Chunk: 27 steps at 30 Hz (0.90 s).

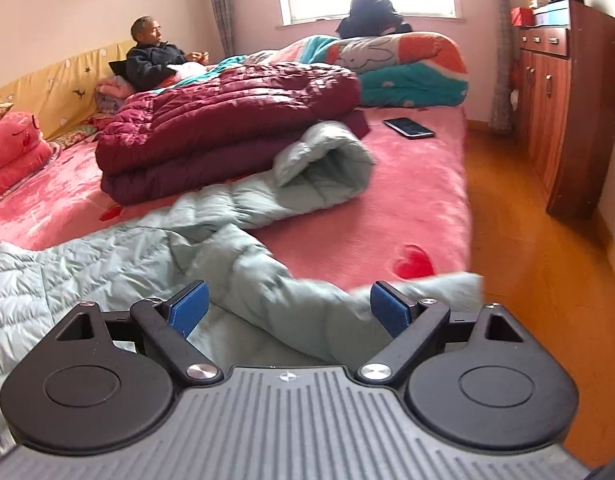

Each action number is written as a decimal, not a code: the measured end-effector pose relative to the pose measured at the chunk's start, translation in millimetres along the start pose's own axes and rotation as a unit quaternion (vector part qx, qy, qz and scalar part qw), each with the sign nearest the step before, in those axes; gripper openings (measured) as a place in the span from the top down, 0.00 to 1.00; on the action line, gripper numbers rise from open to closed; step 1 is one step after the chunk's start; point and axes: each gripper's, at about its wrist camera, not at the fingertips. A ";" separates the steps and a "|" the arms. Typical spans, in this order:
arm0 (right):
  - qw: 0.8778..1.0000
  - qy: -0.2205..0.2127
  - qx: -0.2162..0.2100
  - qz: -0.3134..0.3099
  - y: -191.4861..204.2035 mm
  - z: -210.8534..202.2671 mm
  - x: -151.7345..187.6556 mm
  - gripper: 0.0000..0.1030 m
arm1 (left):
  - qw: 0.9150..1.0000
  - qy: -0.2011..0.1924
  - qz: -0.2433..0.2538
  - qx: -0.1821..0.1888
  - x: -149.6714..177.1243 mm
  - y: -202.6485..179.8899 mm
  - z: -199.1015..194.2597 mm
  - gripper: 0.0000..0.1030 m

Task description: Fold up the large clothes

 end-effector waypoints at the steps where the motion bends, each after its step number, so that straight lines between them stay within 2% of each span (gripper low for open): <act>1: 1.000 0.001 0.003 0.003 -4.3 -2.7 3.6 0.00 | 1.000 0.016 0.006 0.006 10.5 -4.0 -2.5 0.17; 6: 0.999 0.010 0.021 0.024 -18.4 -13.4 15.8 0.00 | 0.996 0.082 0.012 0.026 48.1 -10.1 -6.1 0.17; 9: 0.999 -0.004 0.032 0.027 -21.8 -17.4 12.6 0.00 | 0.994 0.102 0.027 0.020 64.5 -13.9 -1.2 0.17; 12: 0.998 -0.033 0.040 0.029 -22.7 -15.1 6.9 0.00 | 0.993 0.104 0.057 -0.005 77.1 -18.3 9.9 0.17; 16: 0.997 -0.057 0.050 0.029 -25.1 -4.4 10.6 0.00 | 0.990 0.087 0.108 -0.032 87.5 -23.3 23.1 0.17; 21: 0.995 -0.083 0.054 0.029 -27.1 5.2 6.4 0.00 | 0.985 0.073 0.133 -0.077 93.8 -31.1 56.0 0.17; 25: 0.993 -0.102 0.050 0.036 -28.6 10.7 1.9 0.00 | 0.982 0.088 0.145 -0.083 99.8 -44.2 83.5 0.17; 27: 0.992 -0.107 0.048 0.036 -28.5 14.8 0.4 0.00 | 0.978 0.095 0.164 -0.092 105.6 -51.6 97.8 0.17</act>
Point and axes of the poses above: each gripper's, at about its wrist camera, not at the fingertips, and z roughly the way its jaws point, y to its left, x to its underside, and after that the axes turned 15 degrees about -z, right-handed
